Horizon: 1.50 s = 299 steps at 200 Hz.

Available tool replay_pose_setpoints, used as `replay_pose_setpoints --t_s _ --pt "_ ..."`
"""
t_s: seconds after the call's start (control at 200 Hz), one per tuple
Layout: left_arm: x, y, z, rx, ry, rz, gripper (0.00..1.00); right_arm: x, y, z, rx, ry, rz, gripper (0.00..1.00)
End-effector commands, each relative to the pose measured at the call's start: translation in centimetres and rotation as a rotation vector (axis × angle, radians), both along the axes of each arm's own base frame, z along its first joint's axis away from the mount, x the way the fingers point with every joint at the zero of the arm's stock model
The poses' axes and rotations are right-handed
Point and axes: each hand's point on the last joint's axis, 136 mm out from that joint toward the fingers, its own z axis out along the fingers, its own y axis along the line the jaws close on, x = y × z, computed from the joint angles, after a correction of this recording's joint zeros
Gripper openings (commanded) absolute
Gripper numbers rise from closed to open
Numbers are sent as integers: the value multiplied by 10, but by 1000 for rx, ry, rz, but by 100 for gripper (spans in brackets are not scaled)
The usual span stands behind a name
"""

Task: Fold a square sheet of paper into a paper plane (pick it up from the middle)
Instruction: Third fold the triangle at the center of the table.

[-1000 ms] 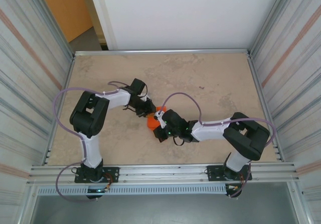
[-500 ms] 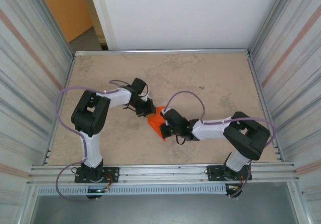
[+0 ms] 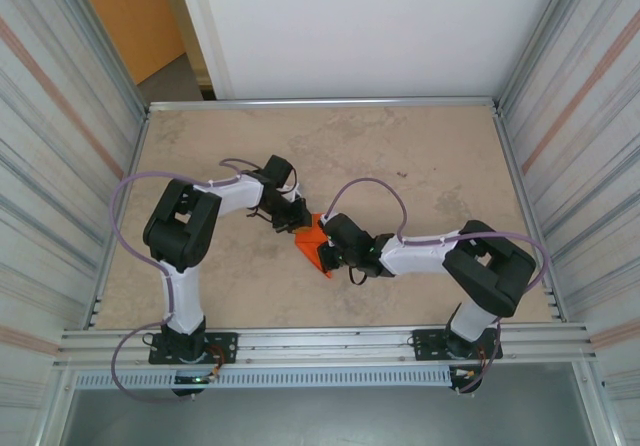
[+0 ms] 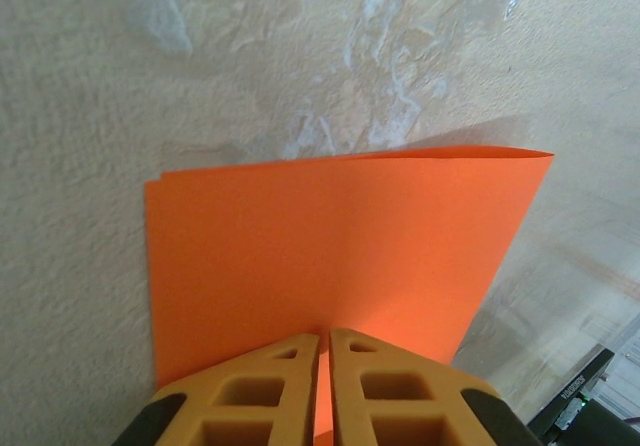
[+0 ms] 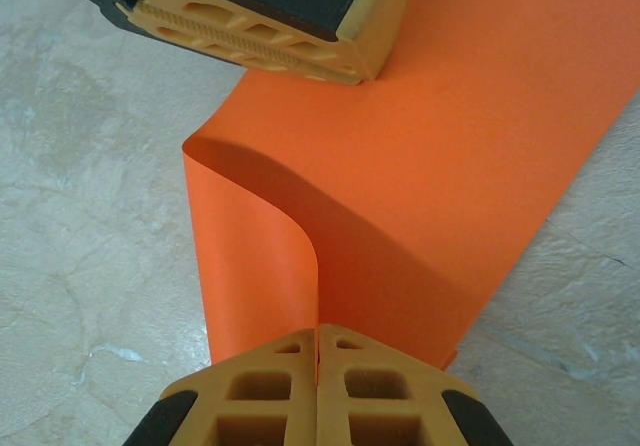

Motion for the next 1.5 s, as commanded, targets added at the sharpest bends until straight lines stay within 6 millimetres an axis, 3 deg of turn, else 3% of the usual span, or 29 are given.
replay_pose_setpoints --t_s 0.0,0.316,0.772,1.293,1.493 --pt "-19 7 -21 66 73 -25 14 3 4 0 3 23 -2 0" --pt "-18 7 -19 59 67 -21 14 -4 10 -5 10 68 31 0" --pt "-18 6 -18 52 66 -20 13 -3 3 -13 -20 94 7 0" --pt "-18 7 -21 59 71 -17 13 -3 -4 0 -12 79 -16 0" --pt "-18 6 -20 56 69 -16 13 -5 -3 -4 -18 92 -10 0"
